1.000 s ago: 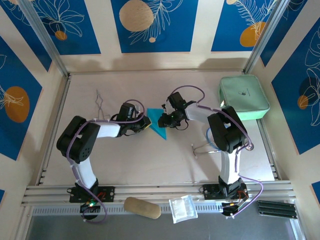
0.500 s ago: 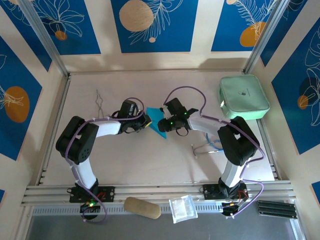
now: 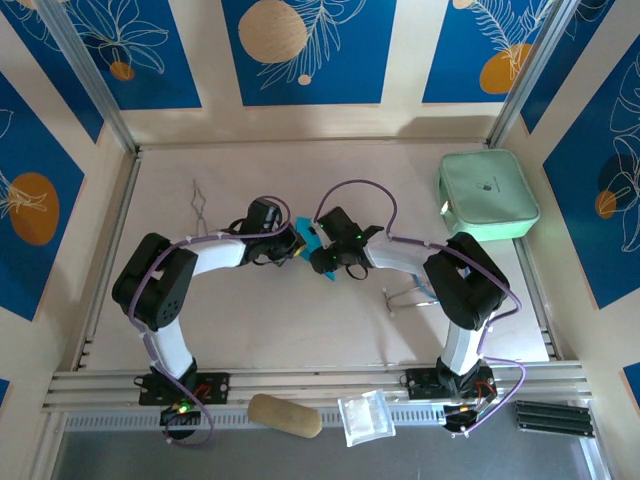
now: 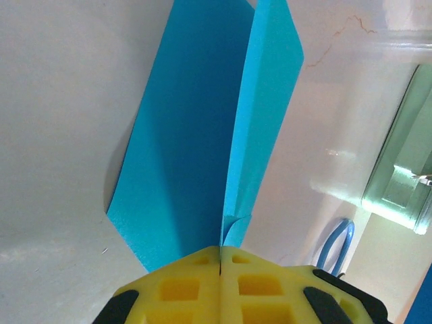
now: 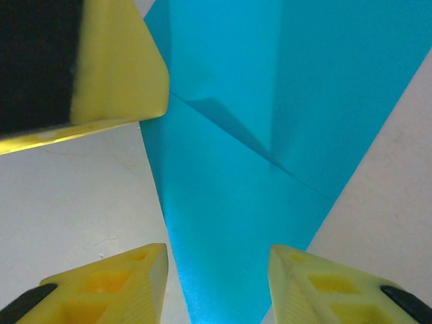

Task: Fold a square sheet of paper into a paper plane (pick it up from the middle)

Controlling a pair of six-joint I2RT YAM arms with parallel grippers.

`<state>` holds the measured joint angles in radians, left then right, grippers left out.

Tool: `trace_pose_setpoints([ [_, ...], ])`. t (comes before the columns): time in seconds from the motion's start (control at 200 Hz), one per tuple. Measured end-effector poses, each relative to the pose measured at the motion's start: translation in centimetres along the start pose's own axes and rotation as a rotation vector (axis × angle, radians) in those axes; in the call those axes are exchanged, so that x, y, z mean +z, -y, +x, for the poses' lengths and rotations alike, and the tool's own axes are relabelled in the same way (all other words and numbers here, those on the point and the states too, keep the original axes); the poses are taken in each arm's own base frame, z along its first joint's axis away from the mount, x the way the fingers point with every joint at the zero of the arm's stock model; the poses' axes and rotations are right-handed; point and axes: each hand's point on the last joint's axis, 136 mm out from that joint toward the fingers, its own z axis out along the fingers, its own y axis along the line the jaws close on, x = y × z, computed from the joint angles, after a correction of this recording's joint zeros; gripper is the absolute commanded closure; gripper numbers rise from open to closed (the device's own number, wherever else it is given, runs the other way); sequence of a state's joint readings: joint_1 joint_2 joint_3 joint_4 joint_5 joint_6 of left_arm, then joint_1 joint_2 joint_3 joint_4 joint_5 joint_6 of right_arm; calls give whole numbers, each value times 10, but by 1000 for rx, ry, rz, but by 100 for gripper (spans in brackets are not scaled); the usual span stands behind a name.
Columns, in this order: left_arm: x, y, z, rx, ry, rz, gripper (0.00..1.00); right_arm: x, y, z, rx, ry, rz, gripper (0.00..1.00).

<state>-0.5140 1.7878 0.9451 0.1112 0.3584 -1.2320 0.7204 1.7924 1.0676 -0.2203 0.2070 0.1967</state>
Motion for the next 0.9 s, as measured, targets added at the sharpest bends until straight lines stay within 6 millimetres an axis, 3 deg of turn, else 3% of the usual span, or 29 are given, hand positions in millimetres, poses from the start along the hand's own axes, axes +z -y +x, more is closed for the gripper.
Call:
trace_pose_setpoints([
  [0.37, 0, 2, -1, -57, 3, 12, 97, 13, 2, 7, -16, -27, 29, 53],
  [0.585, 0, 2, 0, -74, 2, 18, 92, 12, 5, 5, -16, -20, 50, 64],
  [0.9, -9, 0, -2, -92, 16, 24, 75, 12, 8, 5, -29, -21, 66, 82],
])
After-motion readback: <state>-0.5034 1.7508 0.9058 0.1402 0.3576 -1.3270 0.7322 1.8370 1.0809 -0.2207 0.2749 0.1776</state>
